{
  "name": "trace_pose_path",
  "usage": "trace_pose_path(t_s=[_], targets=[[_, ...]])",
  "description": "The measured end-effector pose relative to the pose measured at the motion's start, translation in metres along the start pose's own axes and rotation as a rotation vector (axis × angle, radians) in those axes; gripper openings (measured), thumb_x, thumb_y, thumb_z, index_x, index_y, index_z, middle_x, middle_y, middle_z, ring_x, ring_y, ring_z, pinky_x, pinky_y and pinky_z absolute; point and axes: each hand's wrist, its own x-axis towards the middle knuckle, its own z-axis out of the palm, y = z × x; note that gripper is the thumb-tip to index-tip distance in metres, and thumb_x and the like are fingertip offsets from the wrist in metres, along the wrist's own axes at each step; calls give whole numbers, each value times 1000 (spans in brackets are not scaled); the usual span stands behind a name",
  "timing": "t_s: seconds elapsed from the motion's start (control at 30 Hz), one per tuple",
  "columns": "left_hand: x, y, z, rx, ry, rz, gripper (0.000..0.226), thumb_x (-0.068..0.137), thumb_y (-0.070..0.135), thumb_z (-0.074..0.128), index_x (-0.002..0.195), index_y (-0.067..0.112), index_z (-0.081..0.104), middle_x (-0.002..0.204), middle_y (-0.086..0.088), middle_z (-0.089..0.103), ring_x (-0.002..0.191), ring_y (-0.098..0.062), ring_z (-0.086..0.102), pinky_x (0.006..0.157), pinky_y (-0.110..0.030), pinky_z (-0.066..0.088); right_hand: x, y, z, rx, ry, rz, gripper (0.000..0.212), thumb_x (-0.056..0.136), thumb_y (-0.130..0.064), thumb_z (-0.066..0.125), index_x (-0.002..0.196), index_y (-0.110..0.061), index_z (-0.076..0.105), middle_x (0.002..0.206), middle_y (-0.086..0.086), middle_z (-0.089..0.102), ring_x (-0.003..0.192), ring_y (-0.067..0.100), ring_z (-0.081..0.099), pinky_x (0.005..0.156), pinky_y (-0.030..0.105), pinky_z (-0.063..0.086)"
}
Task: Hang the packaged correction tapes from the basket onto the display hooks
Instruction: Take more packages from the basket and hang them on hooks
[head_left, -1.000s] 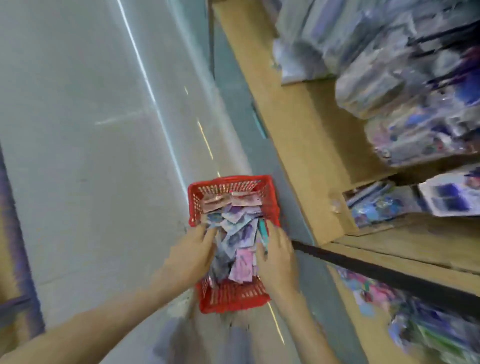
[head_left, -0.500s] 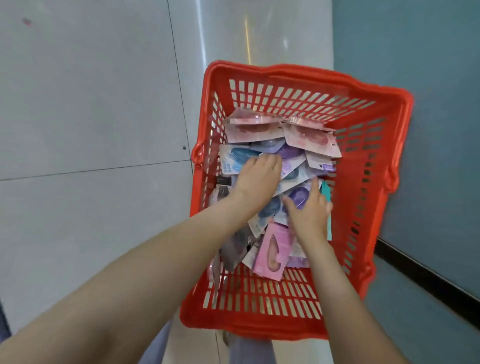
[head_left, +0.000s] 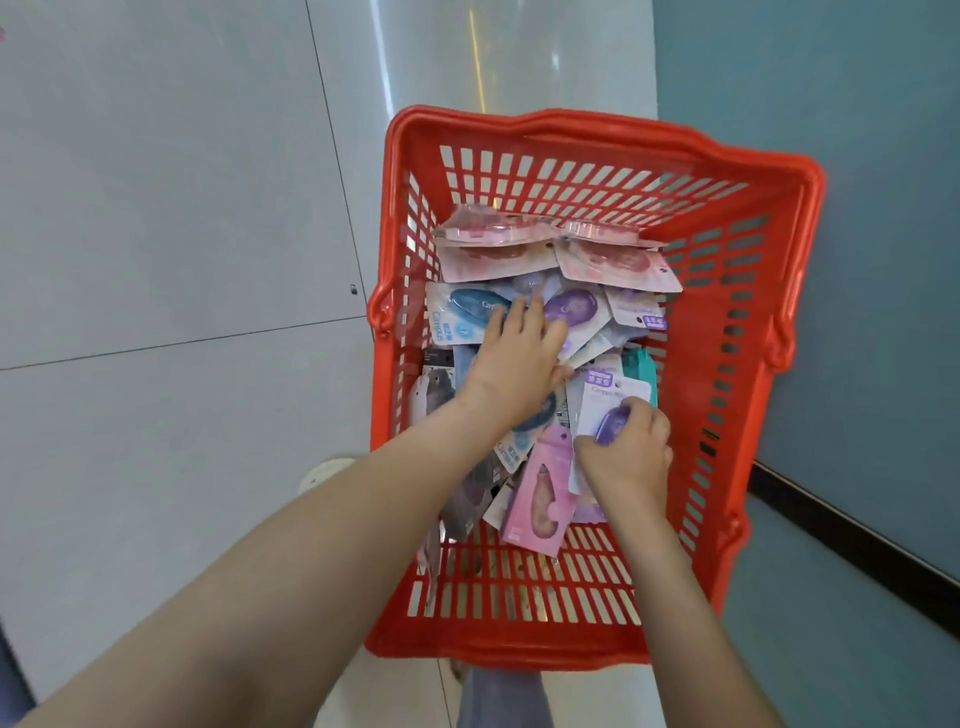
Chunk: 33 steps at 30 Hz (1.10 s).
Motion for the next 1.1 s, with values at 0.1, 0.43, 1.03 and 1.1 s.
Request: trace_pose_path(t_s=[0.1,0.43,1.03,1.1], targets=[[-19,10,9,150,50,4,27,75,28,71,97,17,61,129,-23,57,131,-36,46,104,-53,38,-16,3,-7,164,142,-19,59,77,-9,67,130,-8,43,139,14,37,122,37,40,101,35,29],[-2,26,-3,85,63,-100,55,65,60,73,93,13,65,93,-12,67,102,-32,64,86,-43,52,-19,8,-19,30,-22,-125,83,86,-20,59,153,-31,12,150,12,24,127,36,29,104,35,25],[-82,4,-69,42,-251,-28,42,92,4,49,135,6,44,141,-17,28,124,-32,39,92,-37,45,-95,-24,-99,75,-139,-227,82,88,-24,57,150,-44,8,108,2,31,112,25,43,90,23,29],[-74,5,-49,42,-239,-30,54,94,8,46,144,9,28,142,-20,30,126,-34,38,94,-39,43,-84,-16,-78,53,-167,-217,82,89,-22,56,151,-42,6,108,2,29,115,27,39,90,25,27]])
